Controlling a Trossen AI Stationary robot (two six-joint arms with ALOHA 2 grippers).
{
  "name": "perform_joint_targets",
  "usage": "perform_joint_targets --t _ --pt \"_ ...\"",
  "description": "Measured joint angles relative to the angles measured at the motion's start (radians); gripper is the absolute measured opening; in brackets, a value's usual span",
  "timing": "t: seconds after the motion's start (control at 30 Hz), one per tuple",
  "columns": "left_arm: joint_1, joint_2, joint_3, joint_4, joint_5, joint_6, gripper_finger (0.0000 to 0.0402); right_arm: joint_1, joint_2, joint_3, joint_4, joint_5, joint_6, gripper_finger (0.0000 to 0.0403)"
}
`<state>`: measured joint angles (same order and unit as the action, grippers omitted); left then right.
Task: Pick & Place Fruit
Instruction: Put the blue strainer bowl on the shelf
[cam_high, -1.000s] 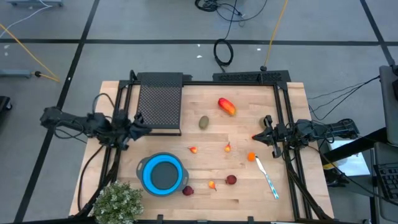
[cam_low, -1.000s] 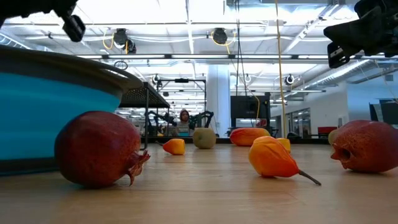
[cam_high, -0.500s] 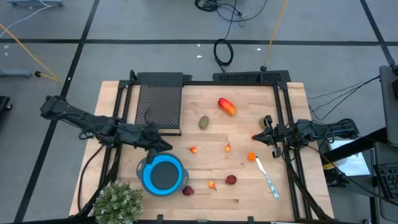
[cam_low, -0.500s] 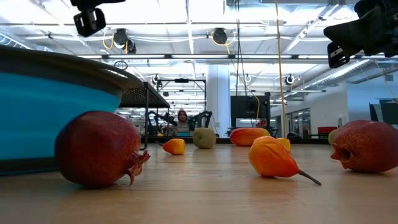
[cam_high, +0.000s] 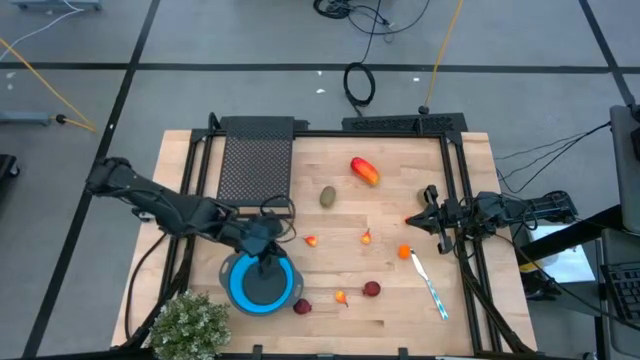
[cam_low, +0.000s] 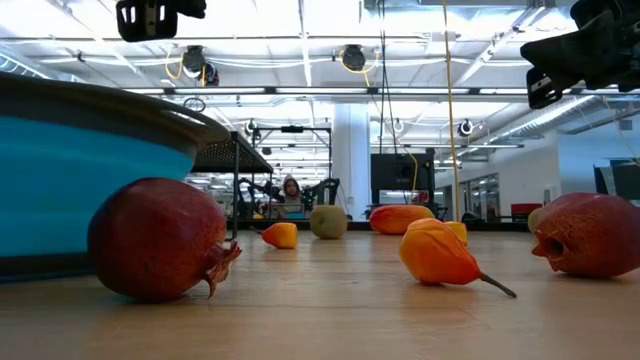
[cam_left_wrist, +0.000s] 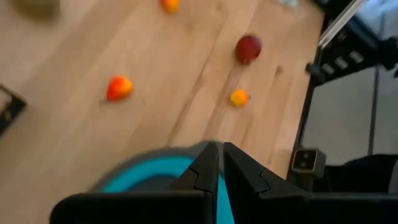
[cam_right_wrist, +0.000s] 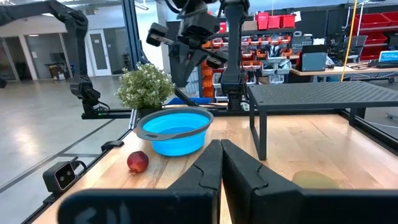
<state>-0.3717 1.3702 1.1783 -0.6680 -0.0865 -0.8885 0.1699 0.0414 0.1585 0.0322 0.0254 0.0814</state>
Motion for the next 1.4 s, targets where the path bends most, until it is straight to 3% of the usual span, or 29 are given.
perform_joint_targets --t 0.23,0.53,1.4 --pt "0.0 0.089 0.05 -0.037 0.071 -0.088 0.0024 0.0 0.0 0.0 0.0 0.0 0.0 0.0" --pt "0.0 0.09 0.05 -0.024 0.113 -0.1 0.0024 0.0 0.0 -0.054 0.001 0.0 0.0 0.0" --pt "0.001 0.088 0.05 -0.155 -0.001 -0.09 0.0024 0.0 0.0 -0.105 0.03 0.0 0.027 0.0"
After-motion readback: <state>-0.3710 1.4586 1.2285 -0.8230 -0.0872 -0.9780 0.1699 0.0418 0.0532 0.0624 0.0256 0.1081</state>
